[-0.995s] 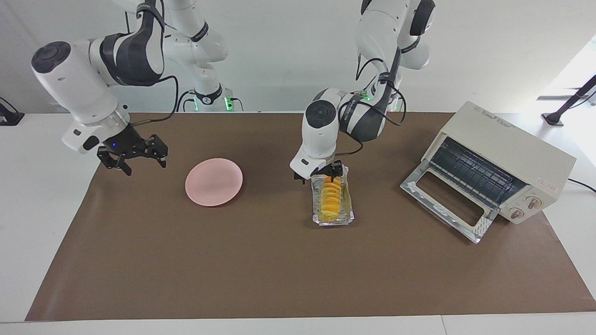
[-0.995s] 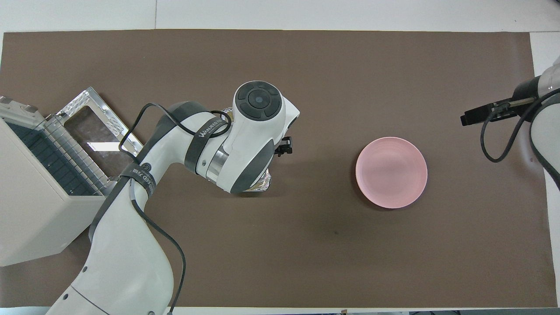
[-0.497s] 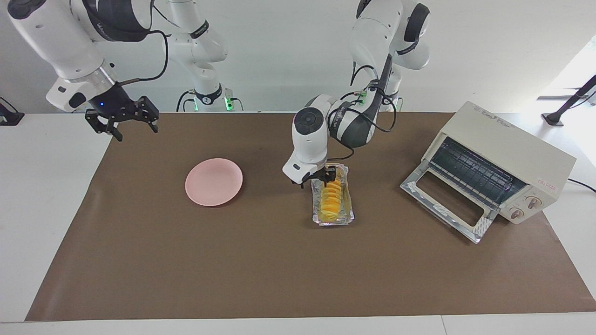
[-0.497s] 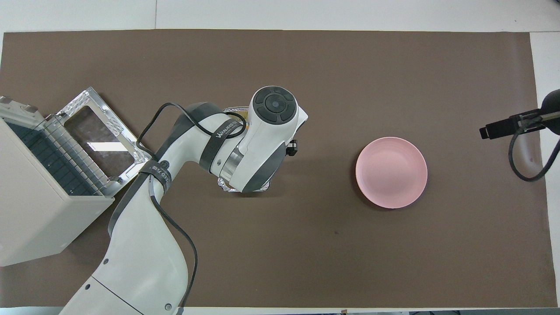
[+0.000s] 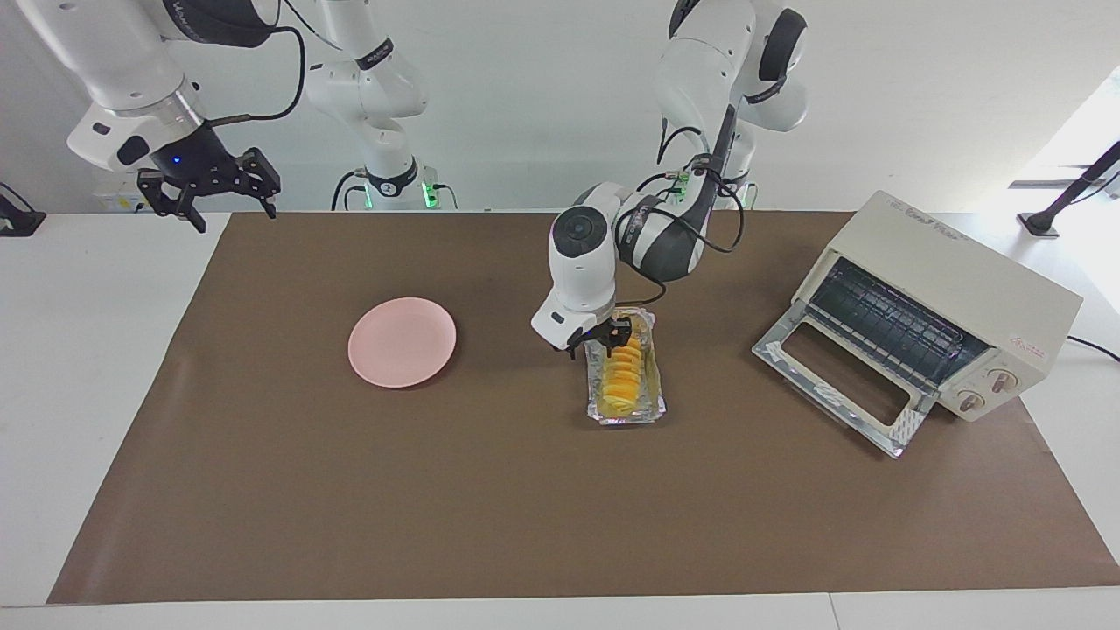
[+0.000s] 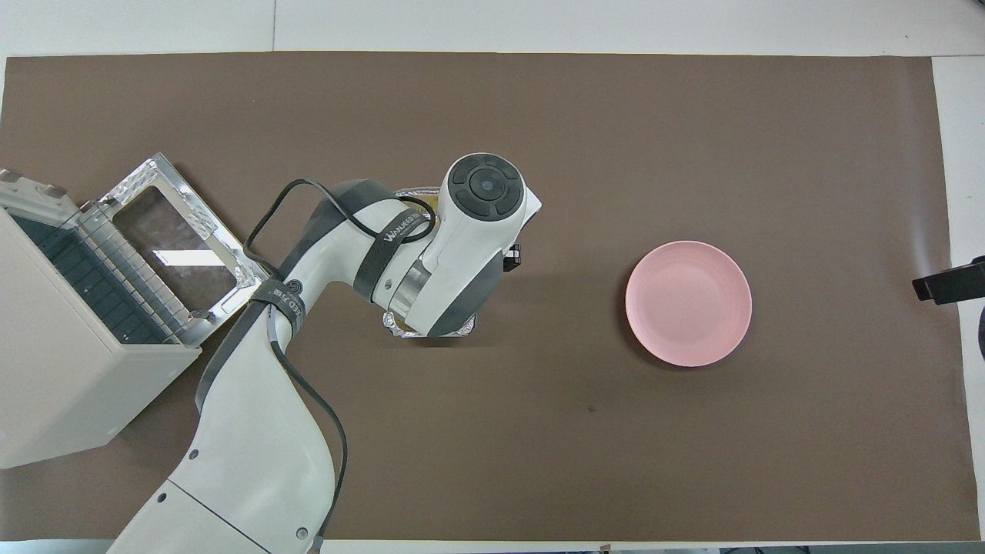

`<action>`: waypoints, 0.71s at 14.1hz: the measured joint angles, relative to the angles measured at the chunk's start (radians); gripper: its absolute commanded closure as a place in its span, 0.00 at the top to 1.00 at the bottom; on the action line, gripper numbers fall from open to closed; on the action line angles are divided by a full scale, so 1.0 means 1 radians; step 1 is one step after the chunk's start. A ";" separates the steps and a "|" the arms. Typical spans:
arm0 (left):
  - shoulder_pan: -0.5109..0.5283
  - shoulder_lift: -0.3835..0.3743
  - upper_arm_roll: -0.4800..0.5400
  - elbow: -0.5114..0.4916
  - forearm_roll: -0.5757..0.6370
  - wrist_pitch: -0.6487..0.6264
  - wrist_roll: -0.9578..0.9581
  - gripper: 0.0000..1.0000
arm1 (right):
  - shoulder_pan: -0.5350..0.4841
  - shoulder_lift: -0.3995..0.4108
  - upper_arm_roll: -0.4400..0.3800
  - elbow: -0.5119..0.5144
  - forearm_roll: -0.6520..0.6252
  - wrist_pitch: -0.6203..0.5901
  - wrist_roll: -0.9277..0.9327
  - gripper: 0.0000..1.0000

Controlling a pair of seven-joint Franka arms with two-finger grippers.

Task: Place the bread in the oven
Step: 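Grasp the foil tray with the left gripper while the right gripper withdraws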

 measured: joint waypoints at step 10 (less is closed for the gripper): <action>-0.001 0.030 0.000 0.002 0.004 0.013 -0.016 0.00 | -0.061 0.035 0.060 0.089 0.002 -0.071 0.090 1.00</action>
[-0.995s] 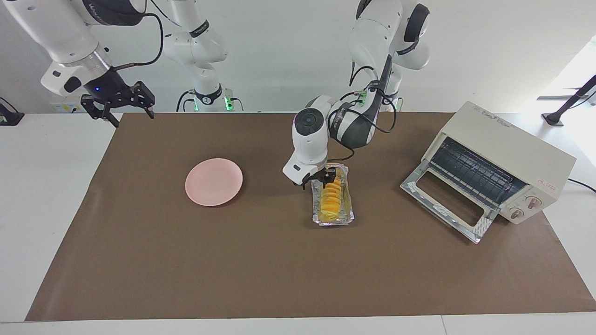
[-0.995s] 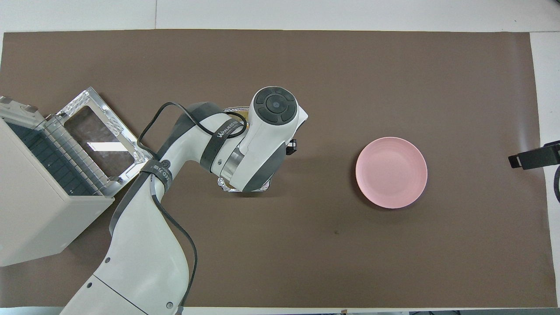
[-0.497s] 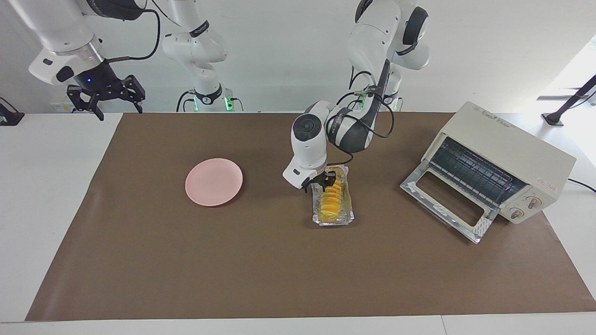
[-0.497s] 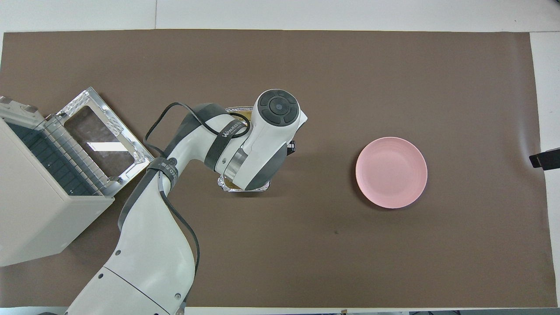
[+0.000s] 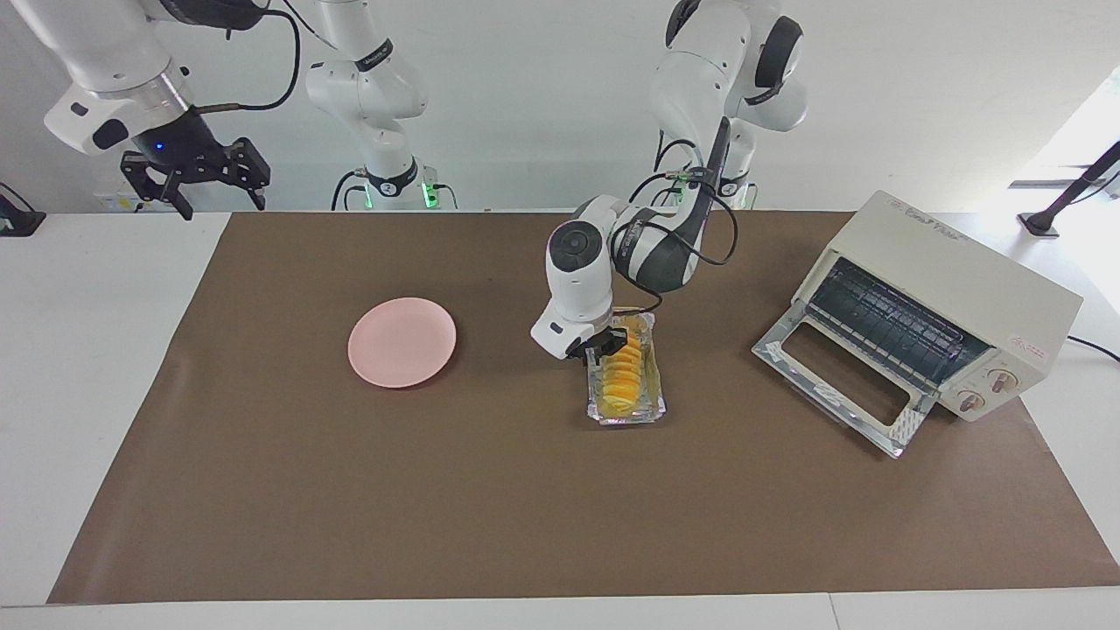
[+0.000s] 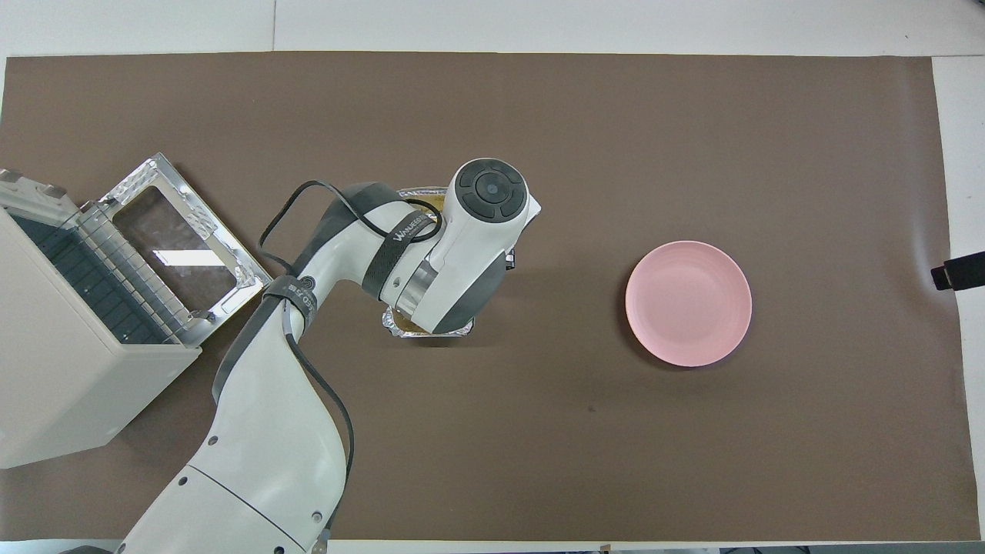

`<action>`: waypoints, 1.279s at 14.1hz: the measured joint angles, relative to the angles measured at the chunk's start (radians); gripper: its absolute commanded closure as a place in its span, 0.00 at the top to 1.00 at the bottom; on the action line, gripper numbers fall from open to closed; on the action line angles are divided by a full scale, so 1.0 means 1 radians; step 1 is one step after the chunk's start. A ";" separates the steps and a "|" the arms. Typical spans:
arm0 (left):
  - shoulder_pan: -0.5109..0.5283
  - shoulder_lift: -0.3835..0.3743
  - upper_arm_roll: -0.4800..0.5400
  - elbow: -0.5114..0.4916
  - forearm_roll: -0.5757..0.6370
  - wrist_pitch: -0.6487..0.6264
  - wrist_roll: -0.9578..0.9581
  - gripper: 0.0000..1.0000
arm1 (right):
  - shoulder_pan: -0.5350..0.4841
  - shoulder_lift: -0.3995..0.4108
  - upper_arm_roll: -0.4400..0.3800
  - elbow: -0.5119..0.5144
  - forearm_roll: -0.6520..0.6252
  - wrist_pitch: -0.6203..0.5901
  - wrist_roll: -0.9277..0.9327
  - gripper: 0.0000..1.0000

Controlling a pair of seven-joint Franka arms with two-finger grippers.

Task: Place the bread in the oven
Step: 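Grasp the foil tray with the left gripper while the right gripper withdraws, then lift the tray with the left gripper and insert it into the oven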

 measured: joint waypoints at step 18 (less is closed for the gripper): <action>0.219 0.017 0.312 0.204 -0.045 -0.271 -0.203 0.00 | -0.002 -0.001 0.000 0.001 0.007 -0.018 0.003 1.00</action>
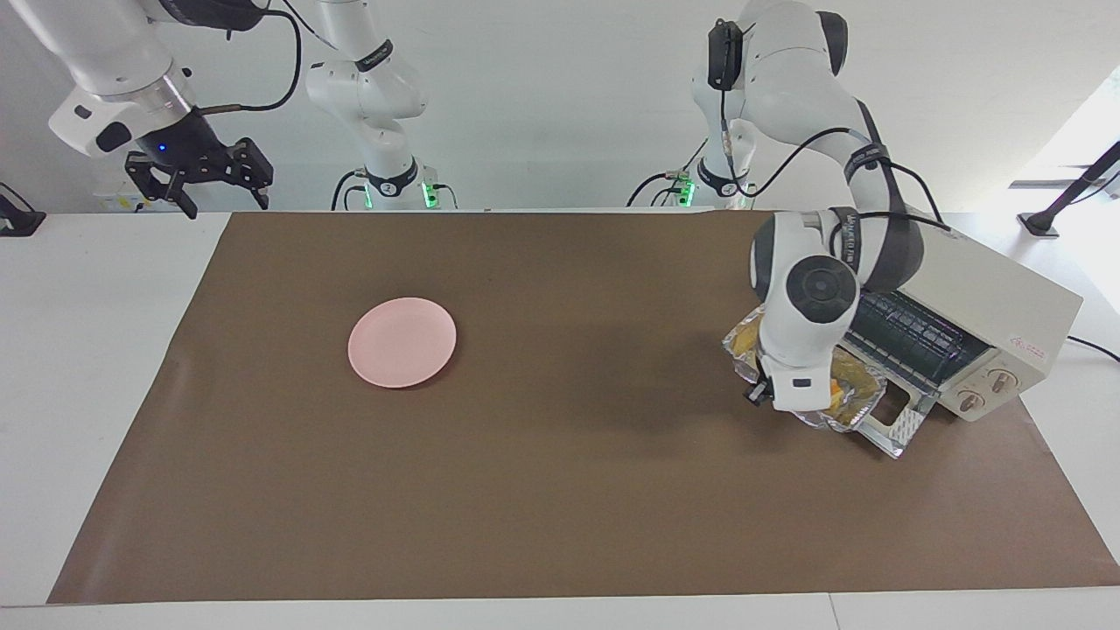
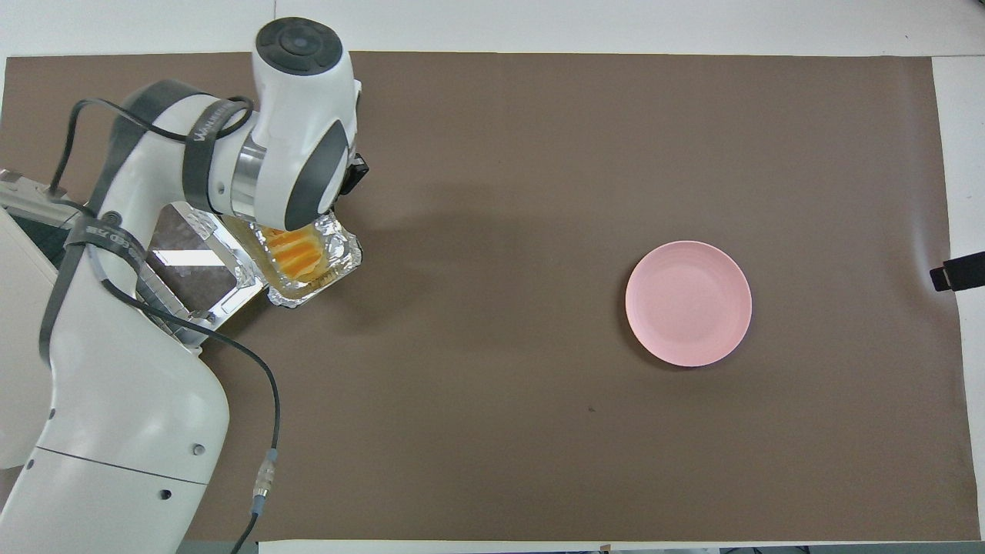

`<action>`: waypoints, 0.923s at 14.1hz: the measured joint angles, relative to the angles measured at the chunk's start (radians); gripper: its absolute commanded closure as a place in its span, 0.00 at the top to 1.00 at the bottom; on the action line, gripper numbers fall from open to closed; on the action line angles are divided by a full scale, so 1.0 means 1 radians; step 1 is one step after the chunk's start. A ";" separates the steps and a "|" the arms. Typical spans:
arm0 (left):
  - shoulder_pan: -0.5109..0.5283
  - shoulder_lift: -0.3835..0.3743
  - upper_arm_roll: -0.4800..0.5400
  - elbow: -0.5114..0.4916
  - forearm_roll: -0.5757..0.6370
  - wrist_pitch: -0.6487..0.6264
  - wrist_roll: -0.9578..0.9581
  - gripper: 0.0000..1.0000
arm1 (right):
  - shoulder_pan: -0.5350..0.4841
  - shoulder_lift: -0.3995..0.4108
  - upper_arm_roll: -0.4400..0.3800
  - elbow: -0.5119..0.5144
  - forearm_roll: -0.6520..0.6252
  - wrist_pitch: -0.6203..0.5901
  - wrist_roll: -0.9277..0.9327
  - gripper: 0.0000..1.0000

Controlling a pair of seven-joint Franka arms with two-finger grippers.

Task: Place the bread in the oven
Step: 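Lift the tray with the left gripper and insert it into the oven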

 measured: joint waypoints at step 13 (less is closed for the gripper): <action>0.155 -0.071 0.004 -0.116 -0.006 -0.063 0.227 0.00 | 0.000 0.000 0.000 0.000 0.000 0.000 0.000 1.00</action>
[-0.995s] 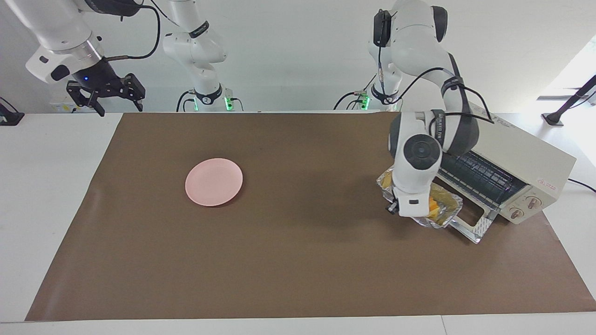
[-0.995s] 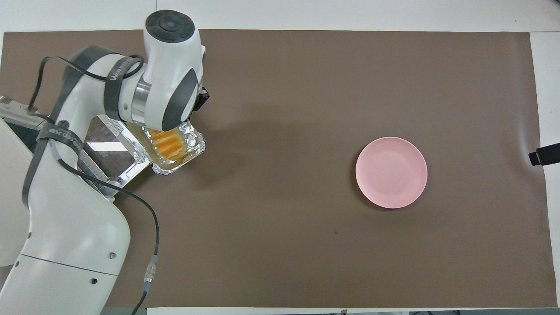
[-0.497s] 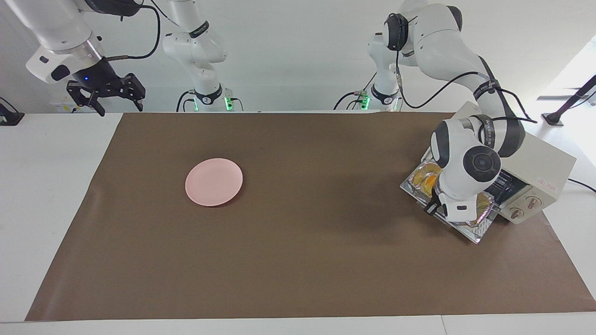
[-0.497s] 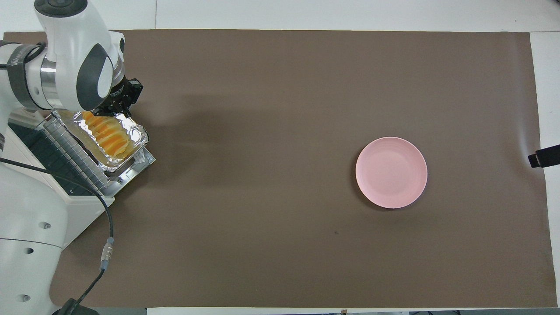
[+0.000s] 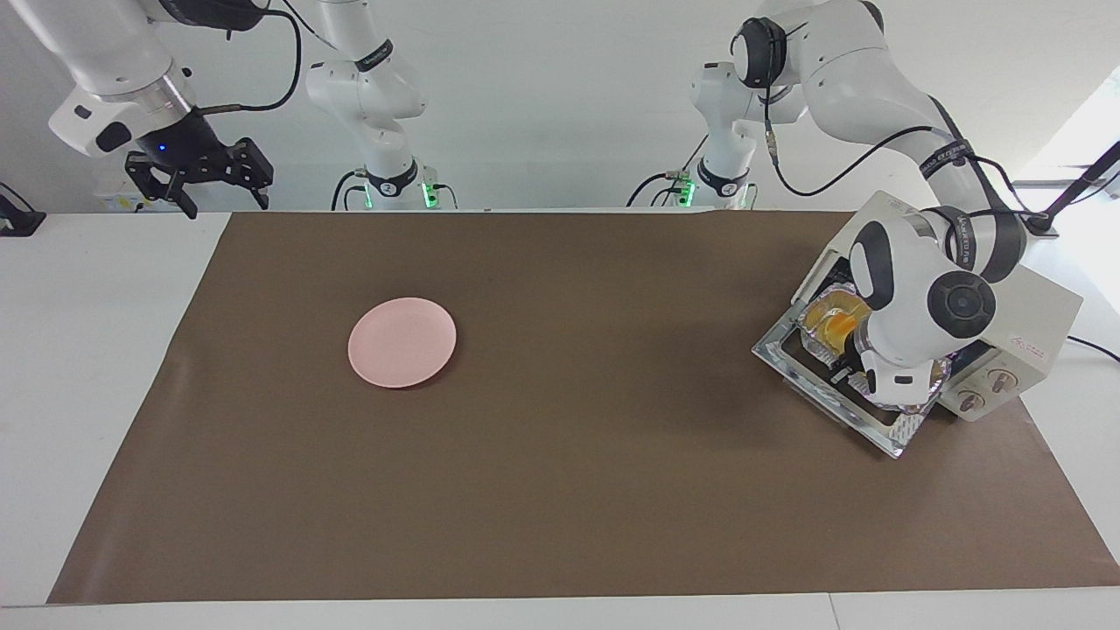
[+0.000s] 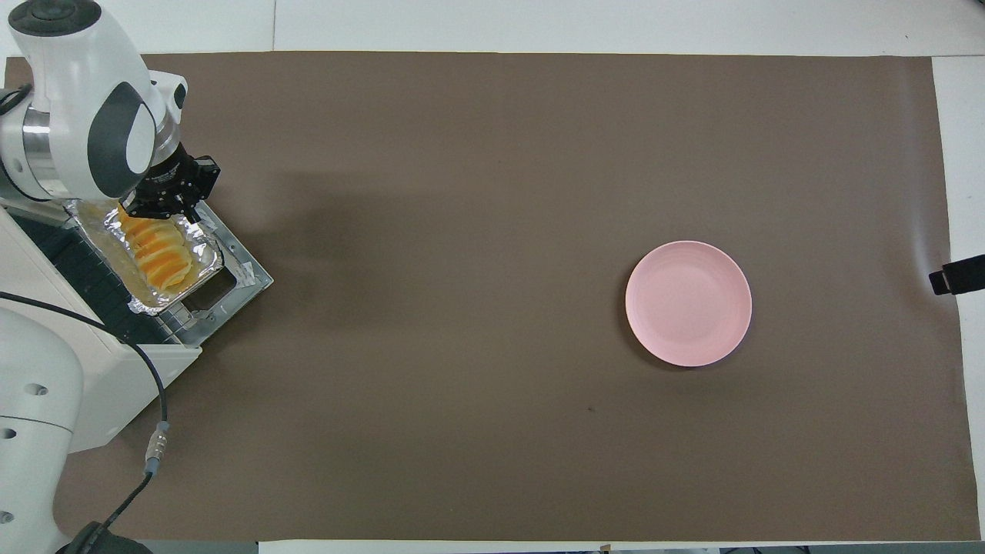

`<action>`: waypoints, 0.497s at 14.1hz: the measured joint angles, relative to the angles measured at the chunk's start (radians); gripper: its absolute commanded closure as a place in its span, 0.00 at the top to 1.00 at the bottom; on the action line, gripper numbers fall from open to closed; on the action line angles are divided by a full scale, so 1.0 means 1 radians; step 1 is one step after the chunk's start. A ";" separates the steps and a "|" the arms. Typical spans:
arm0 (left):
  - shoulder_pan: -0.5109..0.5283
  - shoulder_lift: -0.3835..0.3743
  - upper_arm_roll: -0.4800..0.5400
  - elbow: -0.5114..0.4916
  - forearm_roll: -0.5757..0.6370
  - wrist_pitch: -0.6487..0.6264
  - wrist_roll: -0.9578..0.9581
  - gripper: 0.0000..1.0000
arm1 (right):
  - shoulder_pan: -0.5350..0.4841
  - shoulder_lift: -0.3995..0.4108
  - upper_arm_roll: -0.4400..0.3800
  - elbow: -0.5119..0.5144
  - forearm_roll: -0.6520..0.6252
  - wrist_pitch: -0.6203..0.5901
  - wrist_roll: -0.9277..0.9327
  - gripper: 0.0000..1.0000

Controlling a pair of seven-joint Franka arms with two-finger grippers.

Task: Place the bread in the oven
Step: 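Lift the tray with the left gripper and insert it into the oven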

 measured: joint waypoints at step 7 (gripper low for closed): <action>0.022 -0.091 0.001 -0.091 0.000 0.002 0.001 0.00 | 0.000 0.000 0.000 0.000 0.000 0.000 0.000 1.00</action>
